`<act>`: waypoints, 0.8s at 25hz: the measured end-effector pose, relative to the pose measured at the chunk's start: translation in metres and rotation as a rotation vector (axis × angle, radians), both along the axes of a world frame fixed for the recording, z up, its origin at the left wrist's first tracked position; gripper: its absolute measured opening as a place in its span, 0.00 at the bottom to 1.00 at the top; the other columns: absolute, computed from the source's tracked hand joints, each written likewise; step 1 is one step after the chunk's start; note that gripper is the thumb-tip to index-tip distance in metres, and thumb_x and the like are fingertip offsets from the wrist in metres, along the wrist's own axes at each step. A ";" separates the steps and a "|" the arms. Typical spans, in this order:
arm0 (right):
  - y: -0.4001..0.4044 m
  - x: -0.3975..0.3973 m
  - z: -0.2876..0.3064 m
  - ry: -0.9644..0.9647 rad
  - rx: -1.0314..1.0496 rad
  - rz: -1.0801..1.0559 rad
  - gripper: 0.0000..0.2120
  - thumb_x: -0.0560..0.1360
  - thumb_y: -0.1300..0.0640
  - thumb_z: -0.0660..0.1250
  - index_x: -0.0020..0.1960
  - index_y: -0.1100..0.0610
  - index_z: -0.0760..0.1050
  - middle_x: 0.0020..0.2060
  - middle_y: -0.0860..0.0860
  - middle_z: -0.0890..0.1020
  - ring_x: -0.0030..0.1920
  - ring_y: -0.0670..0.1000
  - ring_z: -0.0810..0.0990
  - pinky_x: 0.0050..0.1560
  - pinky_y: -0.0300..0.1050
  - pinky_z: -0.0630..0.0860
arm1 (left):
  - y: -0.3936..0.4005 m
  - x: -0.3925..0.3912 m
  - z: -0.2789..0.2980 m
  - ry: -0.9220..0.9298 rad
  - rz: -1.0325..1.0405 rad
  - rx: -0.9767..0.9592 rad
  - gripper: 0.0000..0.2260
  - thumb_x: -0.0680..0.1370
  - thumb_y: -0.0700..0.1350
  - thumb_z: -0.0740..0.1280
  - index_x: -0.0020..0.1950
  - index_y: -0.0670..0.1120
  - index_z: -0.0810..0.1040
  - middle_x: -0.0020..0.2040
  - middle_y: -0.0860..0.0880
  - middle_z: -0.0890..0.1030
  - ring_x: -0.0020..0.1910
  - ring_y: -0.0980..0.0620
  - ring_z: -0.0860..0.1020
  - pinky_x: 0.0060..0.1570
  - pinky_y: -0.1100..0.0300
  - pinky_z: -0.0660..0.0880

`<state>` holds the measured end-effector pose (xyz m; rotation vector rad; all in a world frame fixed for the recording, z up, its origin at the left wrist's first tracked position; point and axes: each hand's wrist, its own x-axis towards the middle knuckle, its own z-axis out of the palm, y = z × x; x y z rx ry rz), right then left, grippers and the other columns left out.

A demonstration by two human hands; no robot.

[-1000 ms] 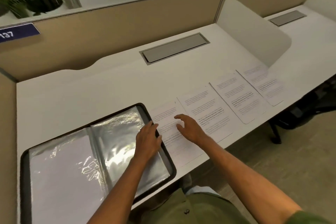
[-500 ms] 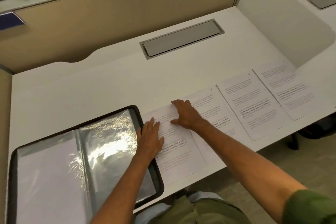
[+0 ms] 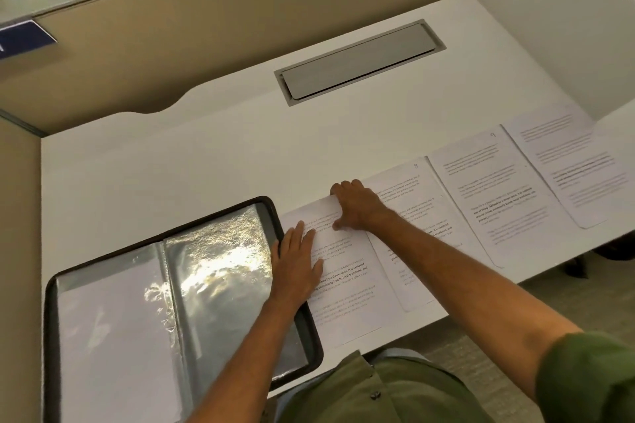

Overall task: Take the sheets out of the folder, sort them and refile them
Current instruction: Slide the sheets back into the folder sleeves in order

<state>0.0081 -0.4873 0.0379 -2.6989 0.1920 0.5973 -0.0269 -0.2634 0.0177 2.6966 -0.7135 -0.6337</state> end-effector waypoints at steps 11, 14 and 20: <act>0.018 -0.083 0.002 0.098 0.391 -0.322 0.25 0.77 0.45 0.75 0.69 0.55 0.74 0.60 0.52 0.84 0.55 0.54 0.84 0.56 0.50 0.81 | 0.006 -0.002 -0.011 0.010 0.017 -0.066 0.31 0.82 0.55 0.63 0.83 0.52 0.57 0.85 0.51 0.50 0.83 0.49 0.48 0.81 0.45 0.42; 0.025 -0.106 -0.004 0.143 0.452 -0.371 0.21 0.79 0.47 0.73 0.67 0.56 0.77 0.60 0.53 0.84 0.52 0.53 0.85 0.54 0.47 0.81 | 0.007 0.000 -0.015 -0.007 0.008 -0.069 0.31 0.82 0.55 0.63 0.83 0.52 0.57 0.85 0.51 0.51 0.83 0.48 0.49 0.81 0.44 0.44; 0.019 -0.110 0.004 0.119 0.508 -0.441 0.15 0.79 0.48 0.73 0.60 0.56 0.81 0.54 0.53 0.86 0.47 0.52 0.85 0.53 0.49 0.83 | 0.007 0.003 -0.010 0.021 0.003 -0.112 0.30 0.82 0.55 0.64 0.83 0.53 0.59 0.84 0.50 0.54 0.82 0.49 0.51 0.80 0.44 0.45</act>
